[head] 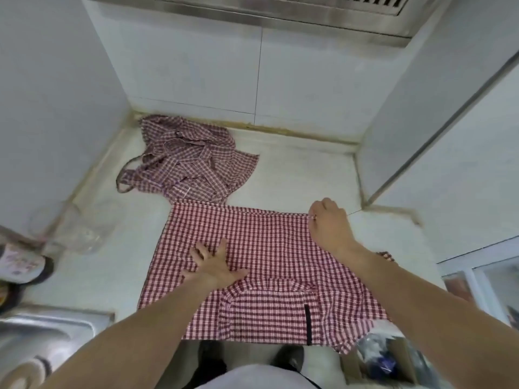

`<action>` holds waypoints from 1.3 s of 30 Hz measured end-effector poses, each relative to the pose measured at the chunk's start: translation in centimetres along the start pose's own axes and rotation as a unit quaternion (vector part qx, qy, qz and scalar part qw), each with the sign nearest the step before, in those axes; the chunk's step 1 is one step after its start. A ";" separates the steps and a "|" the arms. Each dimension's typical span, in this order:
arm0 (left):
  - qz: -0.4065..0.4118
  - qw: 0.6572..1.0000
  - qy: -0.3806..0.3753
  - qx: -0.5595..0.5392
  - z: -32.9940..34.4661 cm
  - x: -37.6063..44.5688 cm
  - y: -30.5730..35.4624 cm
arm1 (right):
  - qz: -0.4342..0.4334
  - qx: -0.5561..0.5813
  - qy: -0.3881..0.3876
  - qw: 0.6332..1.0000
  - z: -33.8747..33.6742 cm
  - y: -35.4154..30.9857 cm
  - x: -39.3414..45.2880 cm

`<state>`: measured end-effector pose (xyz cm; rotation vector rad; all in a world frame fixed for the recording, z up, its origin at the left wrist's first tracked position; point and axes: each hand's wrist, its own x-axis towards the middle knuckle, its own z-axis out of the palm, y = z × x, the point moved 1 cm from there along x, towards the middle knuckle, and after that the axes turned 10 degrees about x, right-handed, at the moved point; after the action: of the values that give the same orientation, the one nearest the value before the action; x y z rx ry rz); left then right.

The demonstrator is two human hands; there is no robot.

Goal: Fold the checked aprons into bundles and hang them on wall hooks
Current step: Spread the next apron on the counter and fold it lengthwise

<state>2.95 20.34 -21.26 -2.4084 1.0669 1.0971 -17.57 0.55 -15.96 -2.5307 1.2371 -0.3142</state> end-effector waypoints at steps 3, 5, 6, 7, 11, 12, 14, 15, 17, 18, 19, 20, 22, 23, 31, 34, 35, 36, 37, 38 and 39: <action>-0.022 0.999 0.012 0.033 -0.2 0.9 -1.4 | 0.057 0.019 -0.175 0.983 0.5 0.4 -2.8; -0.027 0.998 0.017 0.049 -0.6 1.5 -2.5 | 0.088 0.006 -0.235 0.968 0.5 2.4 -4.3; -0.029 0.998 0.017 0.055 -0.9 1.9 -3.1 | 0.119 0.009 -0.259 0.958 0.4 3.6 -4.9; -0.036 0.997 0.015 0.059 -1.2 2.4 -3.9 | 0.154 0.008 -0.284 0.946 0.3 4.8 -5.5; -0.102 0.993 -0.016 0.060 -3.3 3.8 -3.5 | 0.212 0.014 -0.338 0.917 0.5 9.5 -7.8; -0.117 0.990 -0.007 0.080 -3.7 3.6 -2.1 | 0.206 0.023 -0.335 0.919 0.8 10.2 -8.2; -0.080 0.985 0.071 0.136 -4.1 2.3 1.5 | 0.201 0.043 -0.321 0.924 1.7 10.6 -8.3; -0.031 0.983 0.119 0.136 -3.8 1.7 3.6 | 0.204 0.054 -0.311 0.927 2.0 10.5 -8.2; 0.066 0.987 0.135 0.064 -2.3 0.8 7.2 | 0.209 0.070 -0.297 0.929 2.1 10.3 -7.9; 0.087 0.992 0.091 0.031 -1.4 0.2 8.6 | 0.206 0.073 -0.288 0.932 2.2 10.2 -7.9; 0.094 0.995 0.031 0.022 -0.5 -0.1 9.6 | 0.201 0.075 -0.271 0.938 2.1 10.0 -8.0; 0.094 0.995 -0.013 0.042 0.5 -0.1 10.4 | 0.195 0.080 -0.246 0.946 2.0 9.9 -8.4; 0.084 0.991 -0.034 0.102 2.0 0.0 11.0 | 0.182 0.117 -0.219 0.951 1.3 9.5 -9.7; 0.077 0.990 -0.029 0.111 2.4 0.0 11.0 | 0.187 0.150 -0.230 0.943 0.8 9.2 -10.4; 0.055 0.990 -0.039 0.126 2.4 0.8 11.1 | 0.228 0.117 -0.431 0.865 -3.4 13.2 -16.1; 0.057 0.988 -0.037 0.138 2.5 0.8 11.1 | 0.243 0.082 -0.366 0.895 -5.2 16.2 -16.2; 0.057 0.987 -0.038 0.144 2.5 0.7 11.1 | 0.246 0.080 -0.337 0.905 -6.4 17.1 -16.1; 0.057 0.987 -0.039 0.148 2.5 0.6 11.0 | 0.250 0.090 -0.308 0.914 -7.6 17.9 -15.7; 0.057 0.986 -0.040 0.151 2.6 0.6 11.0 | 0.253 0.109 -0.282 0.919 -9.0 18.2 -15.4; 0.058 0.986 -0.040 0.153 2.5 0.5 10.9 | 0.251 0.125 -0.256 0.925 -10.5 18.4 -15.0; 0.058 0.985 -0.040 0.155 2.5 0.3 10.9 | 0.245 0.132 -0.227 0.933 -11.9 18.6 -14.6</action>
<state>-6.11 14.00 -22.71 -2.0647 1.2615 0.9725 -43.76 -0.76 -12.56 -1.8419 1.4523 0.2005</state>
